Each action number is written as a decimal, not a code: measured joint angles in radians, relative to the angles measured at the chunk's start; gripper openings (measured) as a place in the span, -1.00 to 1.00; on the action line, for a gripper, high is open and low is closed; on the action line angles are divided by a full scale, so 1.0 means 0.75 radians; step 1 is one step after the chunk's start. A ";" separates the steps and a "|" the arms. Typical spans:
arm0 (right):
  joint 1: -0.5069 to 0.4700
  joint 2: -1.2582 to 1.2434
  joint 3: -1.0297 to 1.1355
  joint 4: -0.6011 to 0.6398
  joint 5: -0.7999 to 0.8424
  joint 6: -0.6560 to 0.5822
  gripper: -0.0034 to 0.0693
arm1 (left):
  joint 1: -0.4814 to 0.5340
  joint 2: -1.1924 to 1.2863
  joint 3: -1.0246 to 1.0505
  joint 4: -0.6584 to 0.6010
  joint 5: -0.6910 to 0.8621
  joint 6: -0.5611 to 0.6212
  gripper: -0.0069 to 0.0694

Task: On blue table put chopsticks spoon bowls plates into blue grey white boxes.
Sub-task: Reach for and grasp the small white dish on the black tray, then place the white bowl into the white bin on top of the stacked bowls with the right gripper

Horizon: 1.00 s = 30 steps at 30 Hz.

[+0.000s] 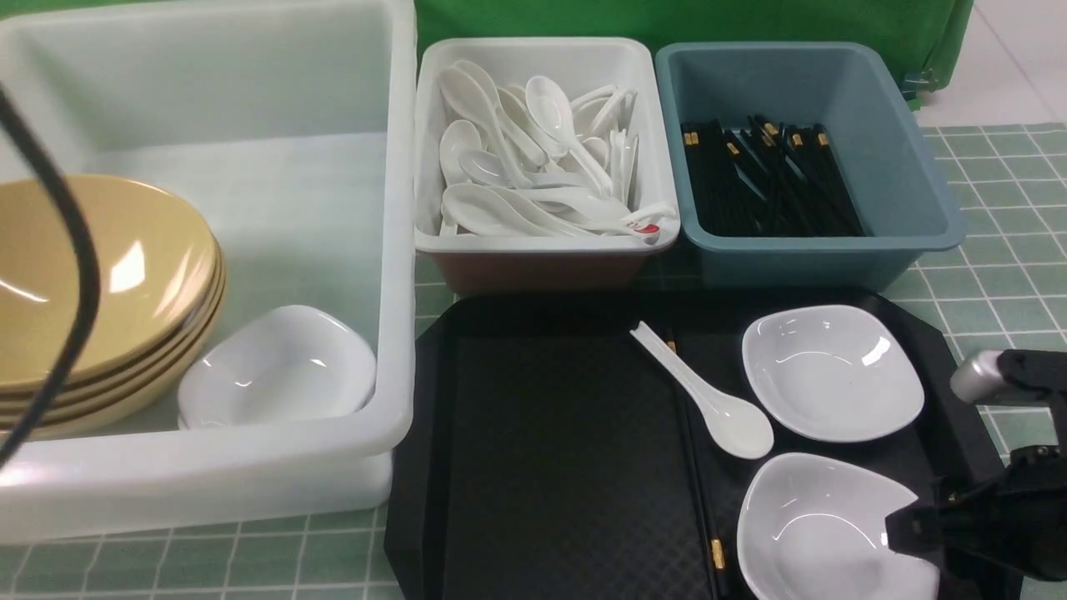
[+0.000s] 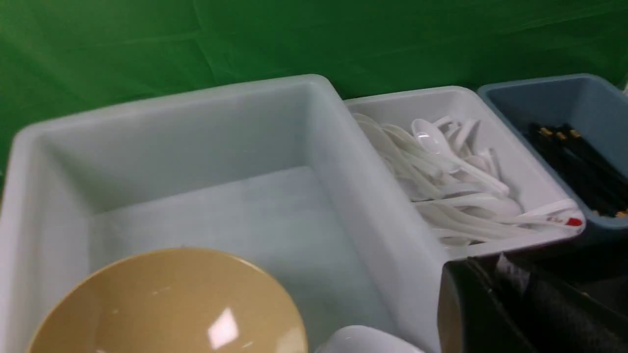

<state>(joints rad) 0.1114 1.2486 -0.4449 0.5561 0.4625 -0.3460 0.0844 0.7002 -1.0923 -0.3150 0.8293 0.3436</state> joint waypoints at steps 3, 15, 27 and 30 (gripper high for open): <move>0.000 0.135 -0.016 0.064 -0.013 -0.059 0.21 | -0.007 -0.155 0.187 0.176 -0.118 -0.132 -0.81; 0.000 -0.080 -0.116 0.099 0.156 -0.105 -0.71 | -0.008 -0.659 0.902 0.761 -0.359 -0.811 -0.81; 0.329 -0.127 -0.736 0.575 0.060 -0.451 -0.71 | -0.010 -0.847 1.092 0.816 -0.805 -0.943 -0.81; 0.525 0.054 -0.843 0.790 -0.049 -0.702 -0.71 | -0.011 -0.848 1.092 0.817 -0.819 -0.943 -0.81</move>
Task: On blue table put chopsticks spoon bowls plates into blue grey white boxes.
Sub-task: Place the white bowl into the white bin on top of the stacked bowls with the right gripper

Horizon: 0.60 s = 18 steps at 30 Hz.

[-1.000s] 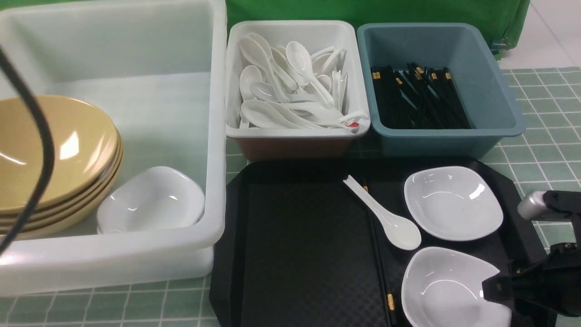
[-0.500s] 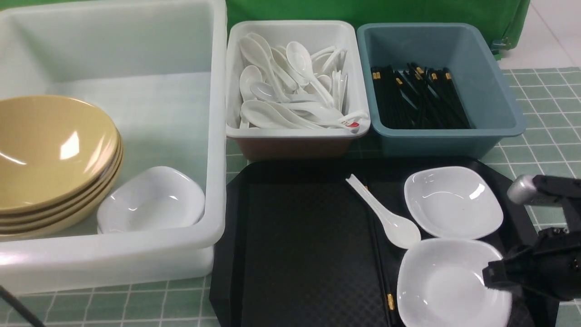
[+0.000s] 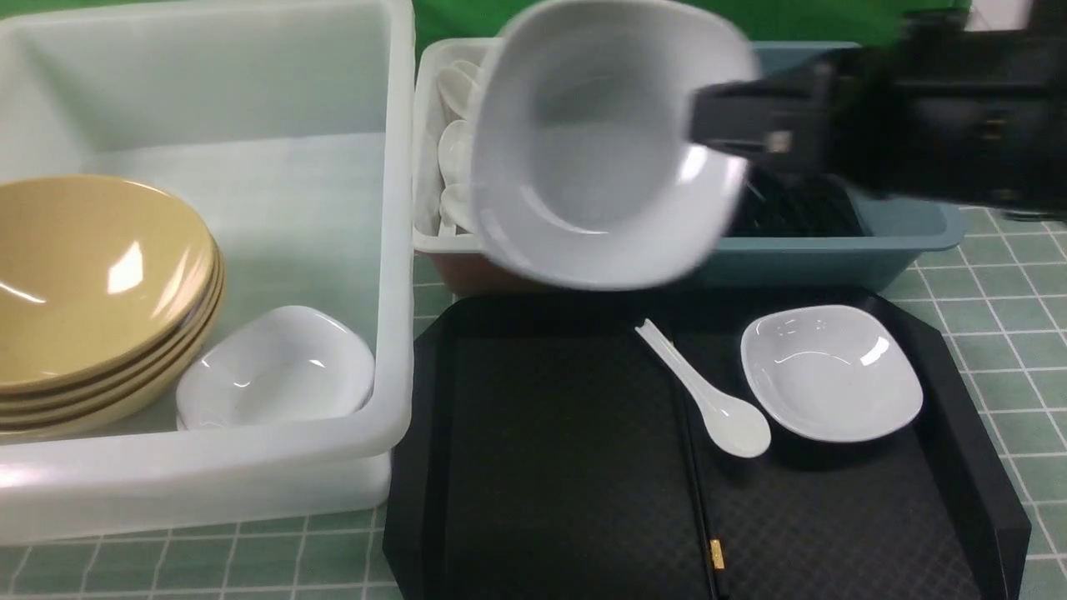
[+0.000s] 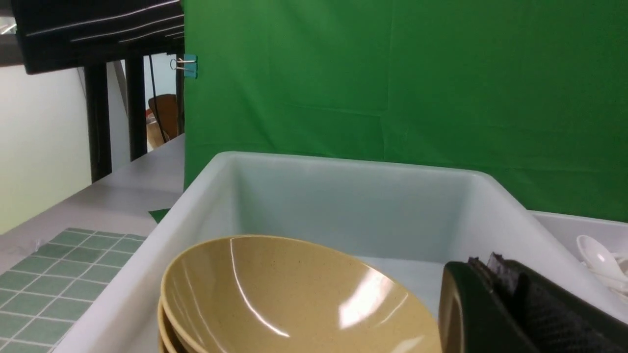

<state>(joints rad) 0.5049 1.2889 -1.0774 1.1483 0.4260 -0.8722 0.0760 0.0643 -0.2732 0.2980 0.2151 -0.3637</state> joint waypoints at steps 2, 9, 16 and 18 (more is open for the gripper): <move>0.185 0.229 -0.124 0.107 -0.072 -0.234 -0.71 | -0.002 0.000 0.000 0.000 0.000 0.000 -0.81; 0.423 0.759 -0.546 0.097 -0.105 -0.471 -0.71 | -0.002 -0.002 0.001 0.000 -0.001 0.000 -0.81; 0.463 0.990 -0.762 -0.125 -0.173 -0.483 -0.71 | -0.002 -0.002 0.001 0.000 -0.001 0.000 -0.81; 0.463 1.024 -0.765 -0.163 -0.170 -0.483 -0.70 | -0.002 -0.002 0.001 0.000 -0.001 0.000 -0.81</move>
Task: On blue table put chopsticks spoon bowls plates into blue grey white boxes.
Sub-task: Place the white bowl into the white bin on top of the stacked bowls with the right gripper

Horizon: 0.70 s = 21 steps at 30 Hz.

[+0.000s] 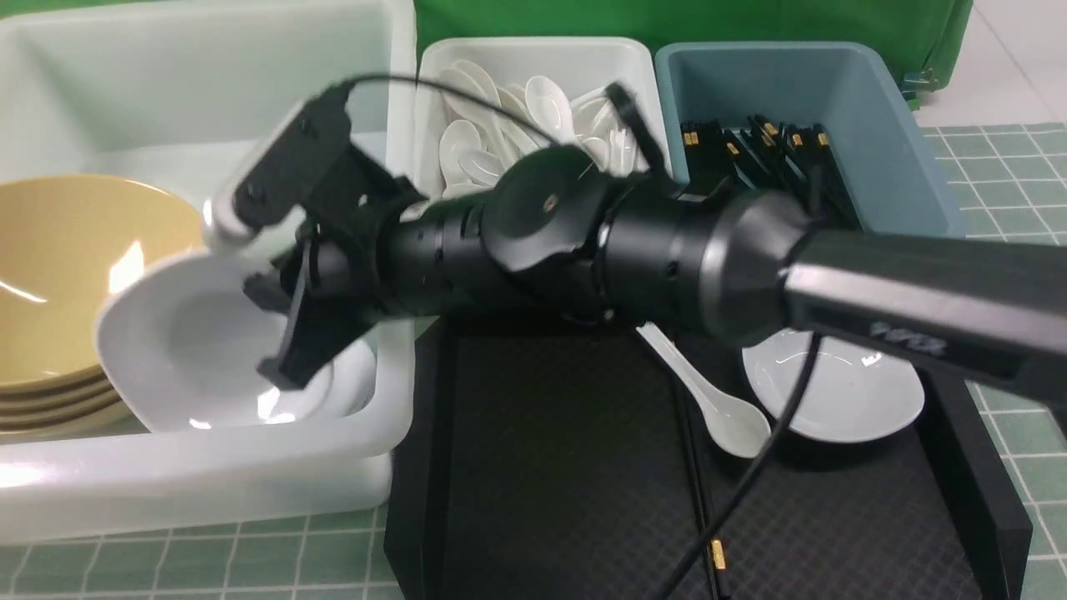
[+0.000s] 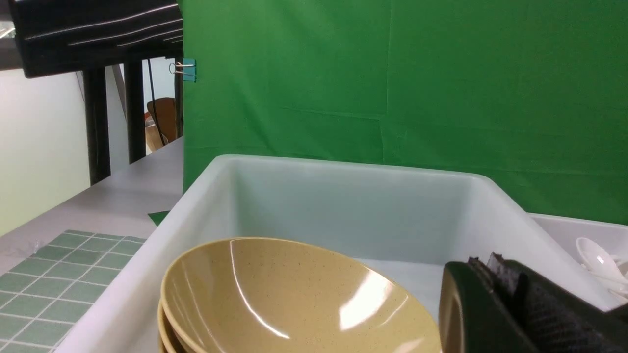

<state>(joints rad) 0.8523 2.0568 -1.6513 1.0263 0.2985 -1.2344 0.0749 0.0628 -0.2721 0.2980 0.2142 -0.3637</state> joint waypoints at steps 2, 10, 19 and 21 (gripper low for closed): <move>0.000 0.012 0.000 -0.005 -0.007 0.001 -0.68 | 0.000 0.000 0.000 0.000 0.000 0.000 -0.81; -0.016 0.007 -0.004 -0.019 -0.011 0.008 0.06 | 0.000 0.000 0.014 0.002 -0.025 0.000 -0.81; -0.189 -0.285 -0.007 -0.550 0.380 0.492 0.45 | 0.000 0.000 0.026 0.055 -0.047 0.000 -0.81; -0.279 -0.380 -0.015 -0.851 0.578 0.765 0.36 | 0.000 0.000 0.026 0.056 -0.050 0.000 -0.81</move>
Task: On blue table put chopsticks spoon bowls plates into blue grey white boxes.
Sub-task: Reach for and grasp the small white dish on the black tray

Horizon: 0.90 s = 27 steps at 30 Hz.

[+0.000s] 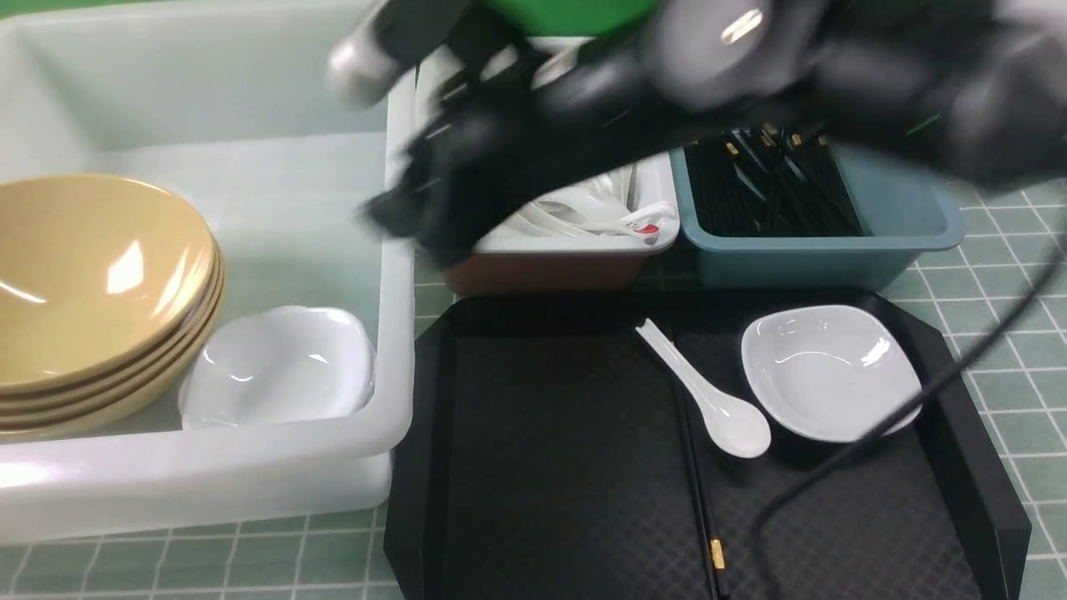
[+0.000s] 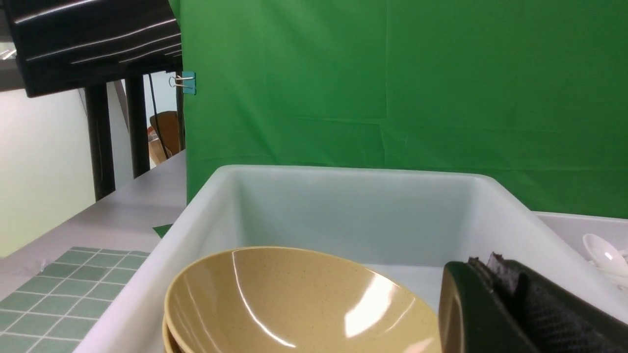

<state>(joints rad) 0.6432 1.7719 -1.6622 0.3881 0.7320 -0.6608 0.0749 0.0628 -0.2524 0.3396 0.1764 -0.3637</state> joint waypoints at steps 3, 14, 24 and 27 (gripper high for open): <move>-0.122 -0.062 0.018 -0.298 0.258 0.265 0.17 | 0.000 0.000 0.000 0.000 -0.003 0.000 -0.81; -0.595 -0.075 0.791 -0.552 0.020 0.712 -0.51 | 0.000 0.000 0.000 0.001 -0.003 0.000 -0.81; -0.413 -0.004 0.864 -0.300 -0.214 0.618 -0.36 | 0.000 0.000 0.000 0.001 -0.003 0.000 -0.81; -0.361 0.003 0.840 -0.277 -0.186 0.573 -0.18 | 0.000 0.000 0.000 0.001 -0.003 0.000 -0.81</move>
<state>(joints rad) 0.3723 1.7741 -1.0326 0.1804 0.5924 -0.2308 0.0749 0.0628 -0.2524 0.3405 0.1741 -0.3637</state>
